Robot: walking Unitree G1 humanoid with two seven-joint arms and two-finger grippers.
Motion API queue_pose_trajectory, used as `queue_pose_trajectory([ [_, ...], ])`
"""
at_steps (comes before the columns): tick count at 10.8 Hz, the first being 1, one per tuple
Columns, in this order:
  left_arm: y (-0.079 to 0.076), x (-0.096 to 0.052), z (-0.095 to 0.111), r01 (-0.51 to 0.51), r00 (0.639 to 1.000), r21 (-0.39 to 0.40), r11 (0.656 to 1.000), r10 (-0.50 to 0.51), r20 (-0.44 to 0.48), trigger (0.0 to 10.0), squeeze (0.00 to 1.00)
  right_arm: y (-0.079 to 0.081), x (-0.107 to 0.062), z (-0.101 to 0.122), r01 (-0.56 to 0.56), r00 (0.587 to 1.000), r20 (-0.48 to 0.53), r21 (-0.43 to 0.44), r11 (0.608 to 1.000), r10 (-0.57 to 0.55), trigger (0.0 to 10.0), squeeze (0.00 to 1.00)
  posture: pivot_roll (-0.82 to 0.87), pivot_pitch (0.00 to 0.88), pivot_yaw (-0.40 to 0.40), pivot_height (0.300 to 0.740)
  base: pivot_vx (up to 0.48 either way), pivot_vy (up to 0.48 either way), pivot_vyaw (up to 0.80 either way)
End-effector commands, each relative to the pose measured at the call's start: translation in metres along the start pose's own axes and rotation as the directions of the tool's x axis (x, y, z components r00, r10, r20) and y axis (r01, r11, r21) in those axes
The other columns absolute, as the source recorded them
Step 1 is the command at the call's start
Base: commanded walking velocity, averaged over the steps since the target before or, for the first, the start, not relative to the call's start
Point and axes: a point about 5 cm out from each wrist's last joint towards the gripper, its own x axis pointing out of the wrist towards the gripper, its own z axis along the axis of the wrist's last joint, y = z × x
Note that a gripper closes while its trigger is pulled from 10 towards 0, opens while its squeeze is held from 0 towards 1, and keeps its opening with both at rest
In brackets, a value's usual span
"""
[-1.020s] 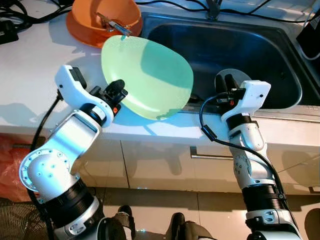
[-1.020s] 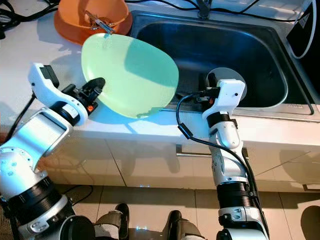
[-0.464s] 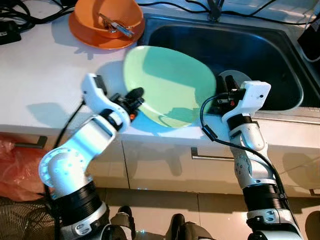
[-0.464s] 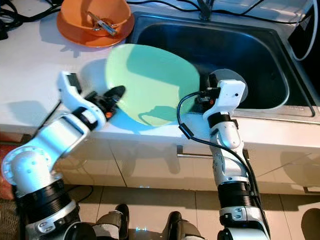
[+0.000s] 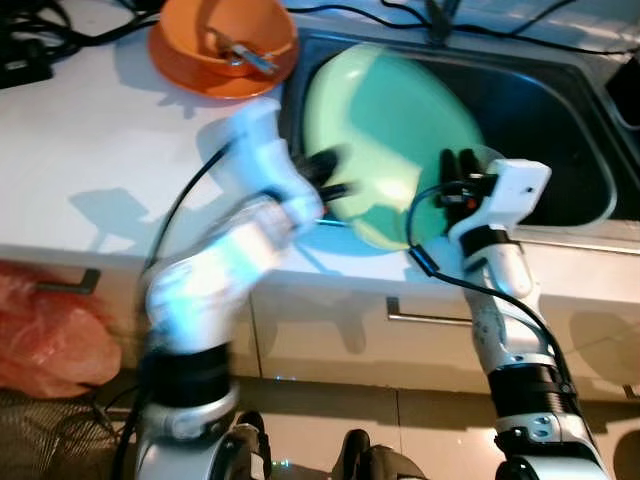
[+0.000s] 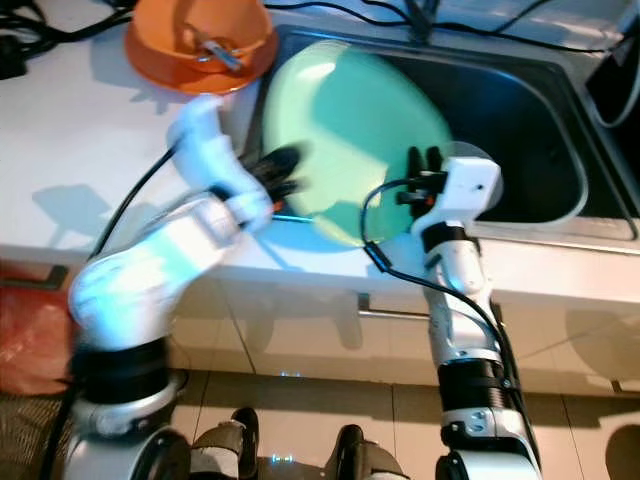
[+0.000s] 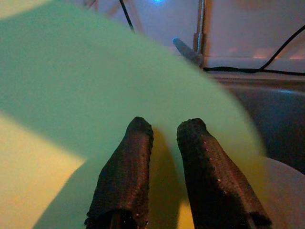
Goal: Kitchen organization
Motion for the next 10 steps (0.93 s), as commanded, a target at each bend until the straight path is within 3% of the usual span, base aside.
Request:
queue_pose_trajectory([
  [1, -0.002, 0.006, -0.005, -0.003, 1.000, 0.061, 0.998, 0.004, -0.011, 10.0, 0.00, -0.007, -0.005, -0.010, 0.024, 0.999, -0.048, -0.006, 1.000, -0.025, 10.0, 0.00, 0.20, 0.219, -0.051, 0.740, 0.000, 0.000, 0.00],
  [3, -0.013, 0.011, 0.001, 0.046, 0.997, 0.144, 0.989, -0.054, 0.050, 10.0, 0.00, -0.014, -0.006, -0.006, 0.059, 0.998, -0.030, -0.020, 0.998, -0.059, 10.0, 0.00, 0.19, 0.219, -0.045, 0.740, 0.000, 0.000, 0.00],
  [4, -0.014, 0.012, 0.005, 0.032, 0.993, 0.224, 0.974, -0.057, 0.106, 10.0, 0.00, -0.019, -0.005, -0.004, 0.078, 0.997, -0.022, -0.027, 0.997, -0.079, 10.0, 0.00, 0.19, 0.220, -0.044, 0.740, 0.000, 0.000, 0.00],
  [6, -0.015, 0.012, 0.019, -0.023, 0.958, 0.315, 0.949, -0.069, 0.280, 10.0, 0.00, -0.022, -0.002, 0.003, 0.103, 0.995, 0.005, -0.020, 0.994, -0.103, 10.0, 0.00, 0.19, 0.217, -0.044, 0.740, 0.000, 0.000, 0.00],
  [7, -0.019, 0.009, 0.027, -0.022, 0.922, 0.315, 0.949, -0.102, 0.372, 10.0, 0.00, -0.022, 0.000, 0.006, 0.111, 0.994, 0.017, -0.012, 0.994, -0.111, 10.0, 0.00, 0.19, 0.218, -0.045, 0.740, 0.000, 0.000, 0.00],
  [10, -0.023, 0.004, 0.035, -0.021, 0.868, 0.309, 0.951, -0.136, 0.478, 10.0, 0.00, -0.022, 0.000, 0.005, 0.114, 0.993, 0.011, 0.005, 0.993, -0.114, 10.0, 0.00, 0.19, 0.217, -0.048, 0.740, 0.000, 0.000, 0.00],
])
